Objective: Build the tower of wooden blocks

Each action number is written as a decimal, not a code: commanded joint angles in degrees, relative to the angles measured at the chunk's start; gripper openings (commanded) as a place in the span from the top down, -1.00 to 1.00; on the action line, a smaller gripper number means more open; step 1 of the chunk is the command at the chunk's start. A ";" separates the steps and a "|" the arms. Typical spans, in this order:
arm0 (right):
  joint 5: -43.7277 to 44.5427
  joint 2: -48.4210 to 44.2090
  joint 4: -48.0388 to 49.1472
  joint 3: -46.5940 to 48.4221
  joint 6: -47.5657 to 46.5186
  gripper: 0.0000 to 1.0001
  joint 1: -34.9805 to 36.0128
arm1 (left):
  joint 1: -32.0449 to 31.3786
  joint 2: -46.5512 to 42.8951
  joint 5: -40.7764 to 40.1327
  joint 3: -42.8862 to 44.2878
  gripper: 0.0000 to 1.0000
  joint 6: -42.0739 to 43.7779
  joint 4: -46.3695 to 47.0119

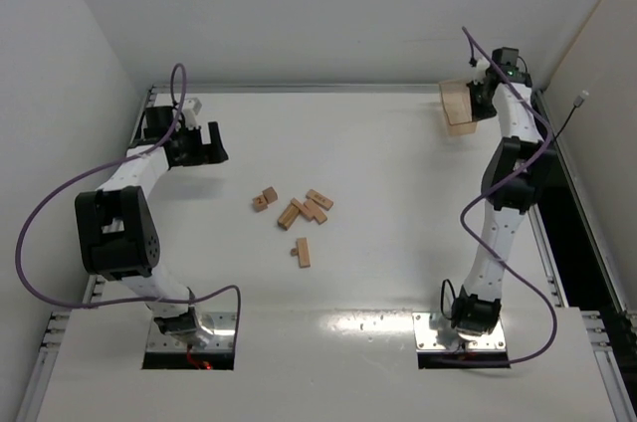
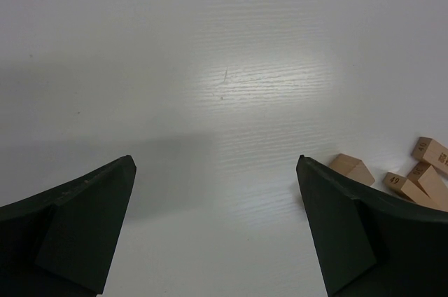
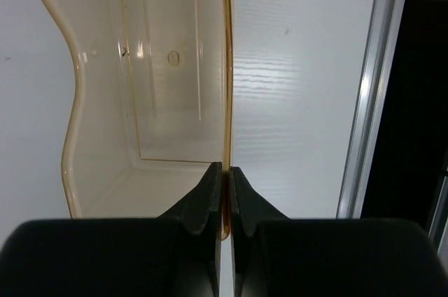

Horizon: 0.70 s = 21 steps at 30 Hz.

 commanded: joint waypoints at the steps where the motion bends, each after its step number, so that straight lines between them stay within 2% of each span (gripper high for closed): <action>1: -3.87 2.63 2.59 2.89 0.40 1.00 -1.85 | 0.63 1.14 1.54 2.81 -1.00 1.37 1.04; 7: -7.13 6.06 1.97 2.89 -0.12 0.98 -4.31 | 0.02 2.20 1.54 3.34 -1.00 1.89 0.51; 15: -12.65 4.32 0.31 2.89 -1.17 -0.07 -5.99 | 0.02 2.20 1.54 3.34 -1.00 2.42 -0.02; 17: -14.59 1.51 1.26 -0.60 -1.18 -0.14 -5.99 | -0.51 1.50 1.54 2.64 -1.00 2.42 -0.02; 20: -17.05 -13.21 10.22 -12.99 0.14 -0.25 -5.38 | -0.51 -0.08 1.54 0.80 -1.00 2.42 0.51; 21: -17.06 -13.27 10.84 -14.93 -0.73 -0.28 -4.85 | -0.51 -0.61 1.54 0.79 -1.00 2.42 0.51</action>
